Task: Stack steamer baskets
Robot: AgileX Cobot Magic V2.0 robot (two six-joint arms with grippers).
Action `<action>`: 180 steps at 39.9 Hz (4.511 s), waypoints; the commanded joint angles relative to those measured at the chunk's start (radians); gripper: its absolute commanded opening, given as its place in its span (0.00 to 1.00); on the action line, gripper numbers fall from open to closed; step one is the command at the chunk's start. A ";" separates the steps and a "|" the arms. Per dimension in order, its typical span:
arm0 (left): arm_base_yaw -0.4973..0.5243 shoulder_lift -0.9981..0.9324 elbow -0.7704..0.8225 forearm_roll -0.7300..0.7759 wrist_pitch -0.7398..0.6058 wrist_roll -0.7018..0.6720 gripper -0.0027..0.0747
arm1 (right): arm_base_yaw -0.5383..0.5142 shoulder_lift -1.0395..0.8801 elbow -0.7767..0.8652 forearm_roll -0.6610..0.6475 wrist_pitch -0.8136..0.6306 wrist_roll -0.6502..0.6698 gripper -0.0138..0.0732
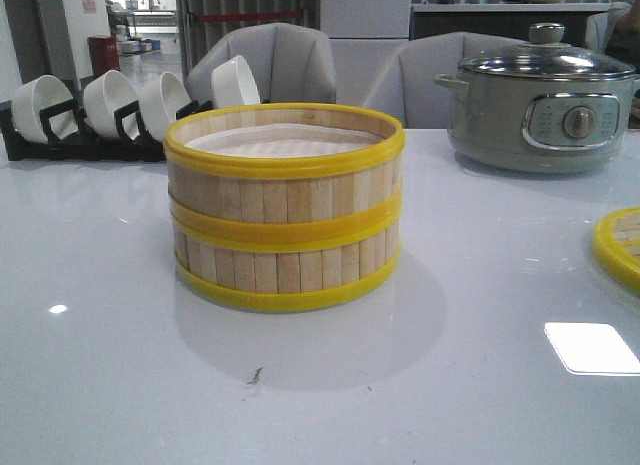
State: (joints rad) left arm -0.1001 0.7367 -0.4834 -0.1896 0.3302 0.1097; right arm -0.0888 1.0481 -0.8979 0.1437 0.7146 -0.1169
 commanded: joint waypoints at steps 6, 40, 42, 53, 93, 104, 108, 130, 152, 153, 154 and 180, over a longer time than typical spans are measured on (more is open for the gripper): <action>-0.009 -0.002 -0.030 -0.004 -0.077 0.003 0.14 | -0.016 0.109 -0.047 -0.002 -0.127 -0.012 0.43; -0.009 -0.002 -0.030 -0.004 -0.077 0.003 0.14 | -0.185 0.632 -0.364 -0.048 -0.081 -0.012 0.43; -0.009 -0.002 -0.030 -0.004 -0.077 0.003 0.14 | -0.185 0.649 -0.376 -0.049 -0.068 -0.012 0.44; -0.009 -0.002 -0.030 -0.004 -0.077 0.003 0.14 | -0.185 0.666 -0.383 -0.051 -0.062 -0.012 0.57; -0.009 -0.002 -0.030 -0.004 -0.077 0.003 0.14 | -0.193 0.765 -0.384 -0.061 -0.130 -0.005 0.57; -0.009 -0.002 -0.030 -0.004 -0.077 0.003 0.14 | -0.193 0.765 -0.384 -0.061 -0.143 0.000 0.53; -0.009 -0.002 -0.030 -0.004 -0.077 0.003 0.14 | -0.193 0.765 -0.384 -0.061 -0.135 0.000 0.40; -0.009 -0.002 -0.030 -0.004 -0.077 0.003 0.14 | -0.014 0.648 -0.466 -0.061 -0.100 0.000 0.20; -0.009 -0.002 -0.030 -0.004 -0.077 0.003 0.14 | 0.391 0.764 -1.099 -0.059 0.189 0.004 0.20; -0.009 -0.002 -0.030 -0.004 -0.077 0.003 0.14 | 0.407 0.775 -1.124 -0.059 0.202 0.004 0.20; -0.009 -0.002 -0.030 -0.004 -0.077 0.003 0.14 | 0.428 0.798 -1.147 -0.059 0.215 0.004 0.20; -0.009 -0.002 -0.030 -0.004 -0.077 0.003 0.14 | 0.609 1.042 -1.330 -0.059 0.285 0.004 0.20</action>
State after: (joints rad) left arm -0.1001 0.7367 -0.4834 -0.1882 0.3302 0.1097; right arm 0.5247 2.1519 -2.1901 0.0887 1.0550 -0.1116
